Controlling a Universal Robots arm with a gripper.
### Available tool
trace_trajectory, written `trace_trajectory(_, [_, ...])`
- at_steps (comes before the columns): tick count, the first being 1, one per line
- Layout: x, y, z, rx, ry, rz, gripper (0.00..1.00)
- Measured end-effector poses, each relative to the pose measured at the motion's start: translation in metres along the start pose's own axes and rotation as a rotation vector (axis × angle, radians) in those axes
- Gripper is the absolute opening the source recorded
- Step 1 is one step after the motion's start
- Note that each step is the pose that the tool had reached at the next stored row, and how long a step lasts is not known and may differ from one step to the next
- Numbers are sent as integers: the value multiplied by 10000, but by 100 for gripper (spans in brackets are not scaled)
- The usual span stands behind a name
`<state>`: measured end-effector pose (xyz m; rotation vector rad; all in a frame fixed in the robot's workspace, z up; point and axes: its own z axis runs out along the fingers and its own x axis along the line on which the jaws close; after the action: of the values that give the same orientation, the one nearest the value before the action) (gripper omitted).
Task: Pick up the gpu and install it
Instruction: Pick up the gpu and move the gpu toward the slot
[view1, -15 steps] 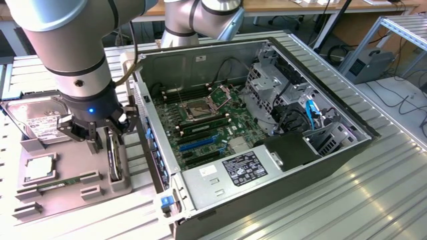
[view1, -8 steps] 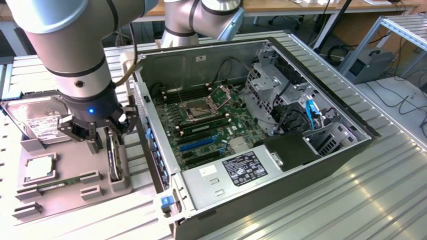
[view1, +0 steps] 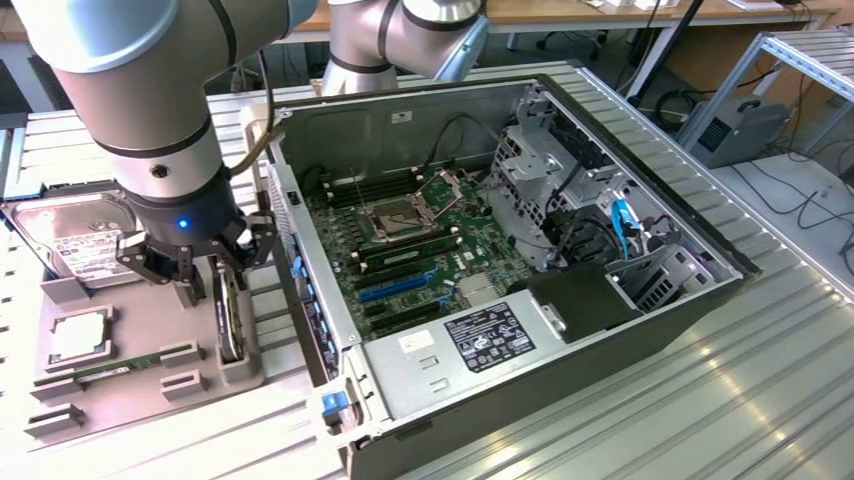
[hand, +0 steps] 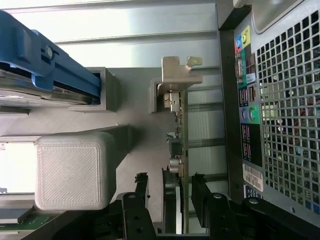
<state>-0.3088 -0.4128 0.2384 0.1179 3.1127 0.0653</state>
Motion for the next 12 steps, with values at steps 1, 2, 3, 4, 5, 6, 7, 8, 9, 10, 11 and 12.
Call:
trace_trajectory(1, [0, 0, 0, 0, 0, 0, 48])
trace_trajectory(2, [0, 0, 1, -1, -1, 0, 48])
trace_trajectory(3, [0, 0, 2, -2, -2, 0, 48])
trace_trajectory(4, [0, 0, 2, -2, -3, 0, 48])
trace_trajectory(5, [0, 0, 2, -2, -2, 0, 48])
trace_trajectory(6, [0, 0, 2, -3, -2, 0, 48])
trace_trajectory(7, [0, 0, 2, -2, -2, 0, 47])
trace_trajectory(8, [0, 0, 2, -2, -2, 0, 40])
trace_trajectory(9, [0, 0, 2, -2, -2, 0, 40])
trace_trajectory(10, [0, 0, 2, -2, -2, 0, 34])
trace_trajectory(11, [0, 0, 2, -2, -2, 0, 30])
trace_trajectory(12, [0, 0, 2, -2, -2, 0, 30])
